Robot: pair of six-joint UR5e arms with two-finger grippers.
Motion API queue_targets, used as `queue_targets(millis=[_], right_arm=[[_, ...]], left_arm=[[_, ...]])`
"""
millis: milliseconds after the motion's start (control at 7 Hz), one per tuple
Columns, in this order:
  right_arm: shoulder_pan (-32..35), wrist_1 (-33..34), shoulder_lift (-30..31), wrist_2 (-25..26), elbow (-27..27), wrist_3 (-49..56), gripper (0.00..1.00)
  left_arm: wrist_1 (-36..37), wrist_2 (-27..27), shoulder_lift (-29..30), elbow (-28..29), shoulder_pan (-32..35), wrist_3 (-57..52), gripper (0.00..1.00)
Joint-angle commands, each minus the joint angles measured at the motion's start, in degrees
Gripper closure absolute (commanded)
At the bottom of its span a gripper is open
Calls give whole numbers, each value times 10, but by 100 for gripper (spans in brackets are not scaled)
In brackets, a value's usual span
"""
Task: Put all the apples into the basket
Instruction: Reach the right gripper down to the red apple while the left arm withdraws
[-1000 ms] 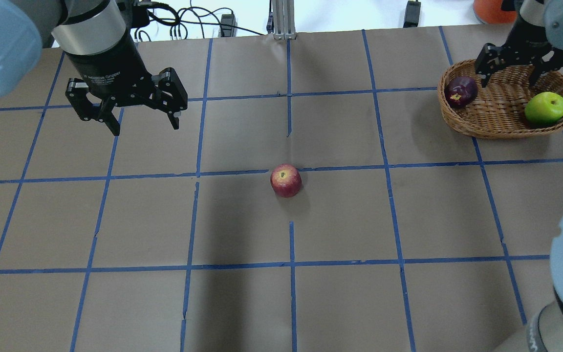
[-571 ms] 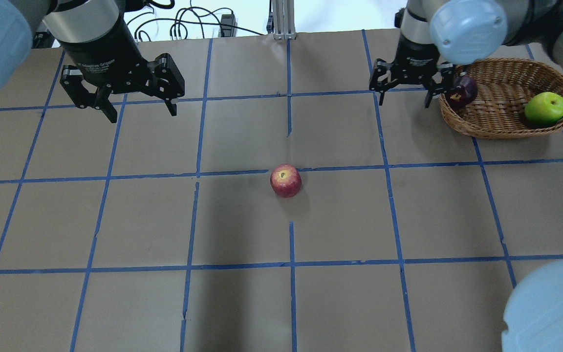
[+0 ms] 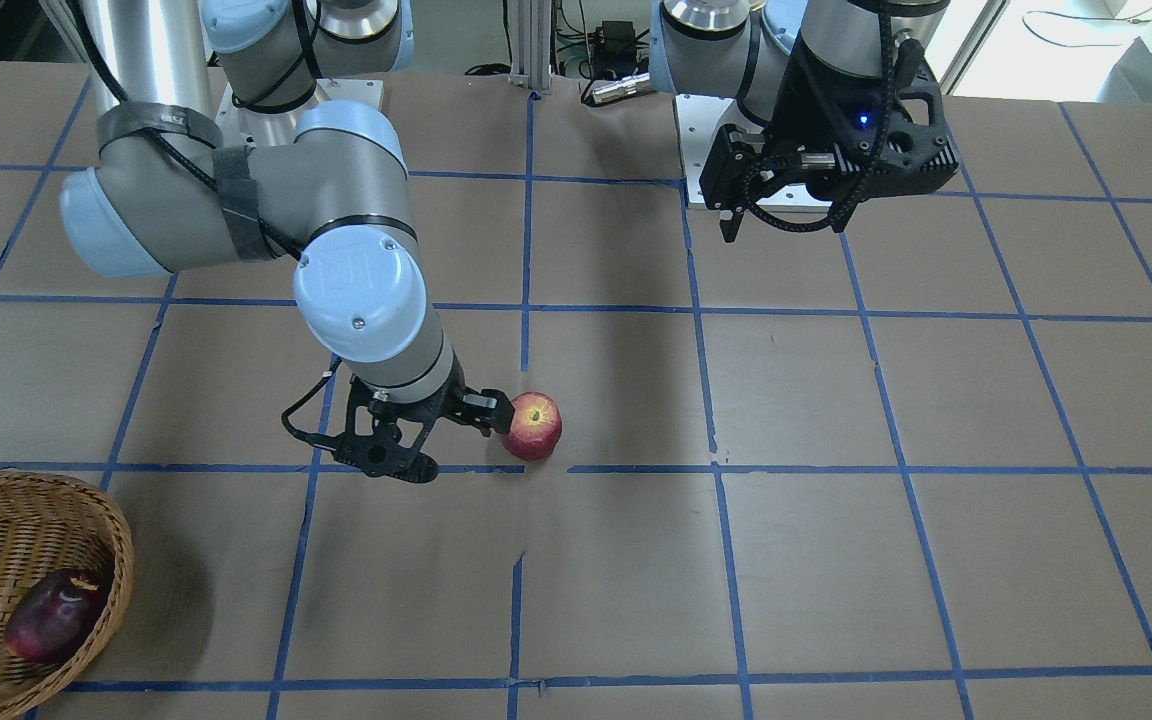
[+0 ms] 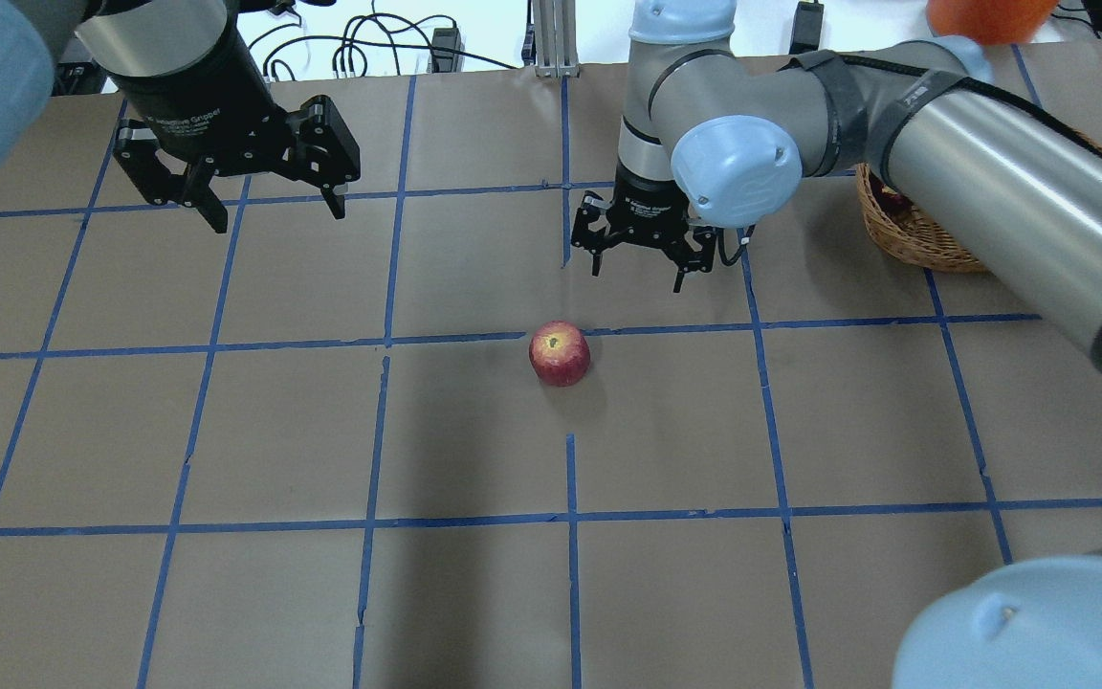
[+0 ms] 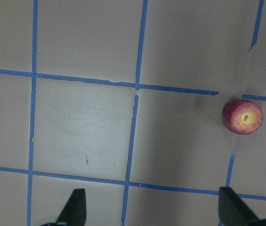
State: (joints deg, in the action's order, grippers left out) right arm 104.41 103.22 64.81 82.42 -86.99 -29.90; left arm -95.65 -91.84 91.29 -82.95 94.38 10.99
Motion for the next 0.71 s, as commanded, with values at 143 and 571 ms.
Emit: queue_targets(millis=[143,571], right_arm=[[46,3,-48,-62,-2,-38,0],[60,19,-75,-60,-4,-45,0]], left_arm=[[18,2,-1,-1,-1,0,0],[18,3,-2,-1,-1,0,0]])
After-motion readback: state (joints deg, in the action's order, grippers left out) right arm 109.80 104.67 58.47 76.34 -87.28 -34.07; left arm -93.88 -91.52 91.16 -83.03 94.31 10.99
